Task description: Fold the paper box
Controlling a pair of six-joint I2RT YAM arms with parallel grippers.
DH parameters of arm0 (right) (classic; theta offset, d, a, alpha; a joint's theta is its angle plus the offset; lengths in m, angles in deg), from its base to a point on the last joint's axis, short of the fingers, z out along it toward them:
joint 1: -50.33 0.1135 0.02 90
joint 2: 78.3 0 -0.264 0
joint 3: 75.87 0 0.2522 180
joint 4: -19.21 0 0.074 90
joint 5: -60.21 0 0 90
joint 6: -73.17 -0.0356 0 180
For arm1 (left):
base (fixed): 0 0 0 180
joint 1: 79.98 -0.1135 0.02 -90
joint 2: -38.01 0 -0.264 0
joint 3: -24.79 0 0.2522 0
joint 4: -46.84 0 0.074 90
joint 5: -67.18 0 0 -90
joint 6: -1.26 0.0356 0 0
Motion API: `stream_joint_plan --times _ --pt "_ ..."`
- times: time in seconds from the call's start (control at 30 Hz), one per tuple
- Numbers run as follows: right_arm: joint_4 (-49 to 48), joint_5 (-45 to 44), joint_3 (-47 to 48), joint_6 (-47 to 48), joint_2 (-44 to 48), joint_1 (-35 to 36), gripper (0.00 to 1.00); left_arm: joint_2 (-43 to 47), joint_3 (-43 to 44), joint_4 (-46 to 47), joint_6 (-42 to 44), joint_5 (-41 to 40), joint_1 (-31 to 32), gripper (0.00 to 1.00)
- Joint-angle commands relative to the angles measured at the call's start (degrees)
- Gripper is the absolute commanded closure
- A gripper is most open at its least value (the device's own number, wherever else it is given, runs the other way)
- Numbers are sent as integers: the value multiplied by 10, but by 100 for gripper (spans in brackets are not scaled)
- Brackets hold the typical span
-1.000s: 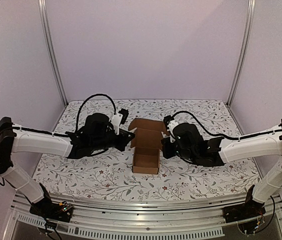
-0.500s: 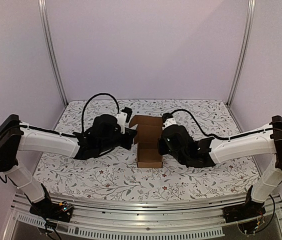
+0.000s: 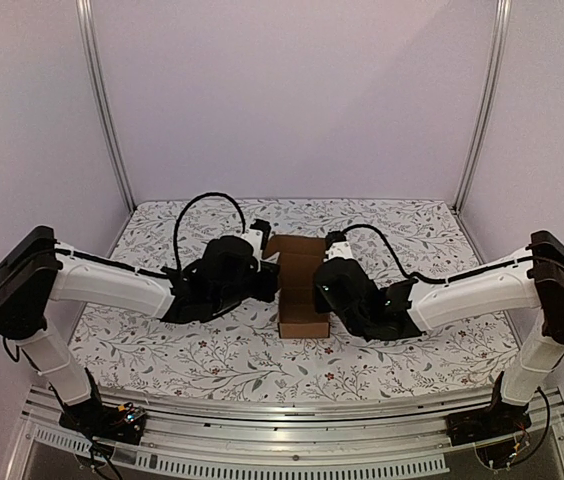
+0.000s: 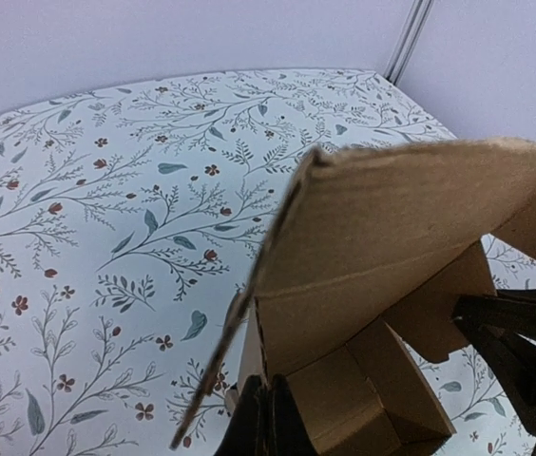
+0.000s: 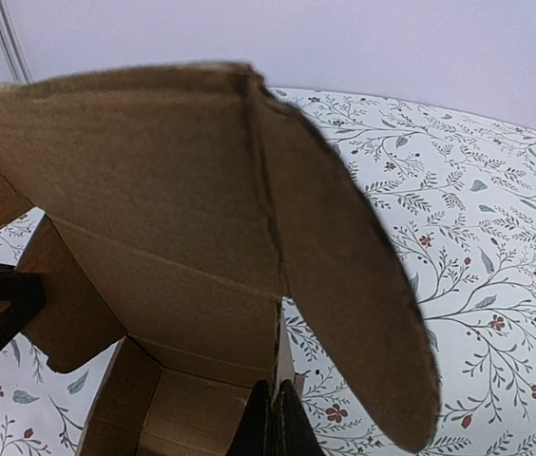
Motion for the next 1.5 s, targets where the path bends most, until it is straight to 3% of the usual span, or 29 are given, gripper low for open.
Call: stream_joint_plan --times 0.0,1.0,1.47 --pt "-22 -16 25 -31 -11 12 100 -18 9 -27 -24 12 26 100" --pt "-12 -20 26 -61 -33 26 100 -74 92 -107 -85 -29 65 100" --pt "-12 -36 13 -75 -40 26 100 -68 33 -65 -69 -35 84 100"
